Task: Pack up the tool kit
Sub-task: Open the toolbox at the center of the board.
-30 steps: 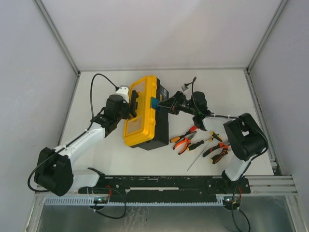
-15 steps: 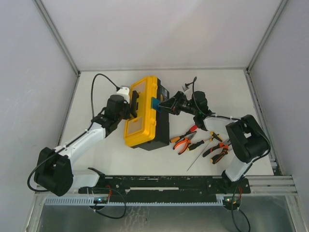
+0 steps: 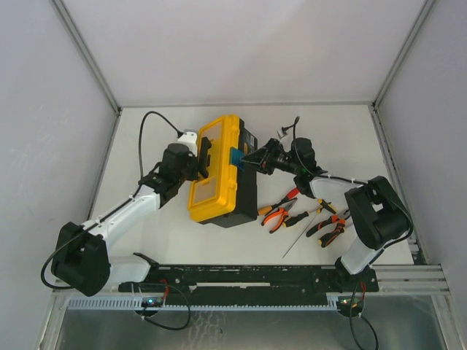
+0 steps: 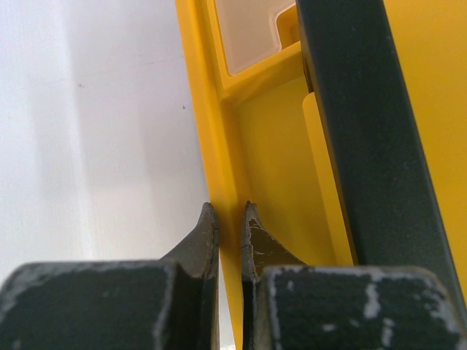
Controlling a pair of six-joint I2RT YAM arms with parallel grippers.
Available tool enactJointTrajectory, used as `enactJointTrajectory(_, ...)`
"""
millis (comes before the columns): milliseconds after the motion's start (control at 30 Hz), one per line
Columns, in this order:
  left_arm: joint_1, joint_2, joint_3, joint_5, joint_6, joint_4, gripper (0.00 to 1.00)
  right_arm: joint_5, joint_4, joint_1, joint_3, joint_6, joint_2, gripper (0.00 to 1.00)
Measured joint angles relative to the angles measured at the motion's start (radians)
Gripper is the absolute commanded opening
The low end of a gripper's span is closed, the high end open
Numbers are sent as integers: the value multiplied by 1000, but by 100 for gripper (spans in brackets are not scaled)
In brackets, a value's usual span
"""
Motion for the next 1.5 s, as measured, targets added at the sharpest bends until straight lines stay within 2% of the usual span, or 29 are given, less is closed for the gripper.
enactJointTrajectory(233,-10,10,0,-24,6,9,0,10,61,0,-12,45,18,0)
enactJointTrajectory(300,-16,11,0,-37,6,8,0,18,35,0,-12,21,6,0)
enactJointTrajectory(533,-54,16,9,-46,17,9,0,60,-208,0,-12,-129,-130,0)
enactJointTrajectory(1067,-66,17,22,-89,26,16,0,49,-263,2,-11,-204,-133,0)
enactJointTrajectory(1133,-52,14,7,-66,24,42,0,38,-244,2,-12,-196,-125,10)
enactJointTrajectory(1200,-29,9,-11,-34,19,65,0,15,-189,-2,-13,-169,-94,24)
enactJointTrajectory(1233,-18,8,-17,-22,16,75,0,-3,-141,-6,-13,-149,-68,32)
enactJointTrajectory(1333,18,13,-28,16,14,101,0,-54,58,-13,-13,-56,19,45)
enactJointTrajectory(1500,60,19,-43,63,13,130,0,-122,392,-27,-13,117,161,50)
